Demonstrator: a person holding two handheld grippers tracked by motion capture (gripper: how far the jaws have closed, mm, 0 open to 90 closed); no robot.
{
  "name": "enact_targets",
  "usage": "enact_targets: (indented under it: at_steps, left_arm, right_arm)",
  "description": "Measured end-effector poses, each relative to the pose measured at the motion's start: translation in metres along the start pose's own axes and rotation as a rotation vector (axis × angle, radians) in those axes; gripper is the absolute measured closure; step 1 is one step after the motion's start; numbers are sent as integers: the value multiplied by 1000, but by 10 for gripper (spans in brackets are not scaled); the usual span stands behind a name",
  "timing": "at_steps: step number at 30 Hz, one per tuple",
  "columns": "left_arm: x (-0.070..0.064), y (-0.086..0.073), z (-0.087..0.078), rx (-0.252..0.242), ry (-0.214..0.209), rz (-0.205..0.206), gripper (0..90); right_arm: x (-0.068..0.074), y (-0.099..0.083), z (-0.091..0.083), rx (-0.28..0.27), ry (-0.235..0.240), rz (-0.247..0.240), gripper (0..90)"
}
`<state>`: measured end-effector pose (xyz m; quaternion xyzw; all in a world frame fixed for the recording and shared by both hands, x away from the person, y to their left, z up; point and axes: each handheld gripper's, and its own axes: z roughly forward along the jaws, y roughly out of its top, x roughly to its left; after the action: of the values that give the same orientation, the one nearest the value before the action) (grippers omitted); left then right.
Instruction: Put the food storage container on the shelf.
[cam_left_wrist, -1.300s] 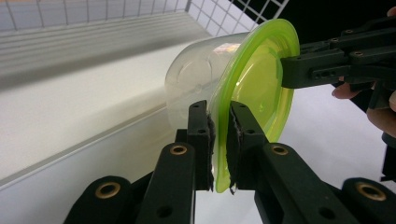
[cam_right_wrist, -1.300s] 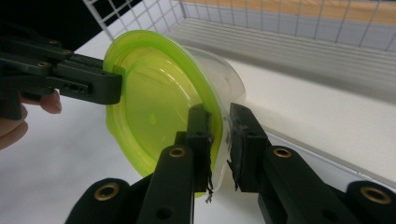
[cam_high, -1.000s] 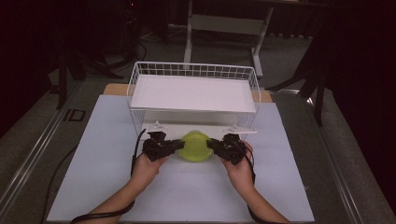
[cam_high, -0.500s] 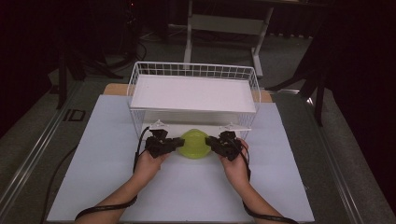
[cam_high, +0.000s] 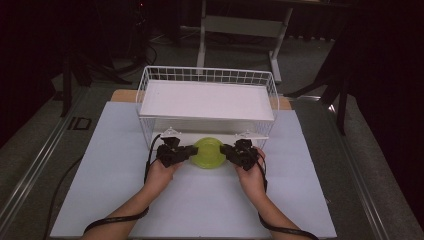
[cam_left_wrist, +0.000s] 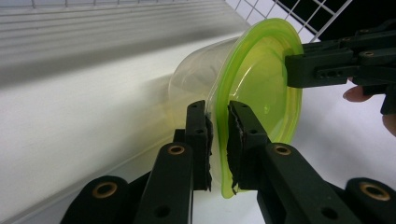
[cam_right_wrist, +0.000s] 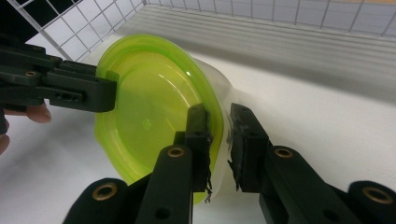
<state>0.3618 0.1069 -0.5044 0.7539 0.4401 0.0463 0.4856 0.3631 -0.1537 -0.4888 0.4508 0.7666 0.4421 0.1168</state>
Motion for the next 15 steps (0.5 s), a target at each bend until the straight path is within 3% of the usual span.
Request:
enact_targets:
  at_steps: [9, 11, 15]
  left_arm:
    - [5, 4, 3, -32, -10, 19, 771]
    - [4, 4, 4, -49, 4, 60, 753]
    - [5, 5, 7, -74, 35, 74, 701]
  right_arm:
    - [-2, 7, 3, -24, -15, -18, 761]
    - [-3, 7, 3, -33, -19, -31, 750]
    - [-3, 8, 7, -51, -59, -65, 691]
